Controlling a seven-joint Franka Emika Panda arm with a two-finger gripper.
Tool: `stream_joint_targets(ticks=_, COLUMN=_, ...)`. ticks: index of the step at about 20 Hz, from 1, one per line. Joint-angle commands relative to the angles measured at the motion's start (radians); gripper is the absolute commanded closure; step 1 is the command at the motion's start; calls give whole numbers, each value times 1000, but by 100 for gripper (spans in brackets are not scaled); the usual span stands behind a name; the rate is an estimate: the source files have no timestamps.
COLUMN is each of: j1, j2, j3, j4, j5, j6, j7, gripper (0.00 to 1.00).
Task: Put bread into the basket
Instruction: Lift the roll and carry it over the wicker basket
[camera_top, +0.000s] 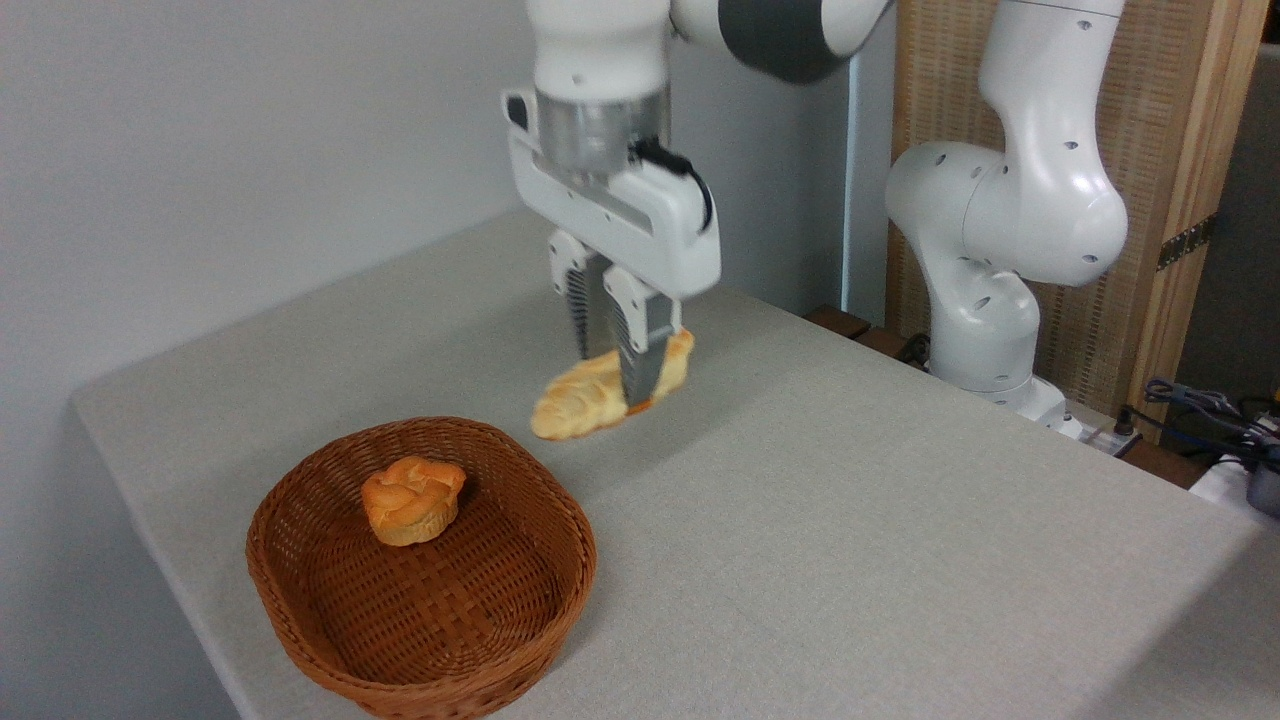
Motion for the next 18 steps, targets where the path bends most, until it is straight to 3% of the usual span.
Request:
stream_joint_targets(ticks=1, j1=-8, j2=183, j3=7, j4=246, j5=12, j6=-30, j7=-3, gripper=56)
stream_joint_targets(ticks=4, j1=-9, j2=296, j3=1, j4=392, j5=12, j6=-31, j7=-20, gripper=55)
stream_joint_targets(ticks=9, j1=-13, j2=379, j3=-8, j4=461, j5=13, j6=-19, j7=-16, gripper=48)
stream_joint_targets(ticks=11, j1=-16, j2=402, j3=-11, j4=472, j5=15, j6=-5, j7=-14, gripper=41)
stream_joint_targets(ticks=12, j1=-17, j2=406, j3=-22, j4=472, j5=24, j6=2, j7=-14, gripper=29)
stream_joint_targets(ticks=15, j1=-17, j2=406, j3=-48, j4=472, j5=108, j6=9, j7=-22, gripper=5)
stream_joint_targets(ticks=16, j1=-17, j2=409, j3=-58, j4=472, j5=128, j6=9, j7=-23, gripper=0)
stream_joint_targets(ticks=18, j1=-17, j2=409, j3=-62, j4=472, j5=125, j6=9, j7=-28, gripper=0)
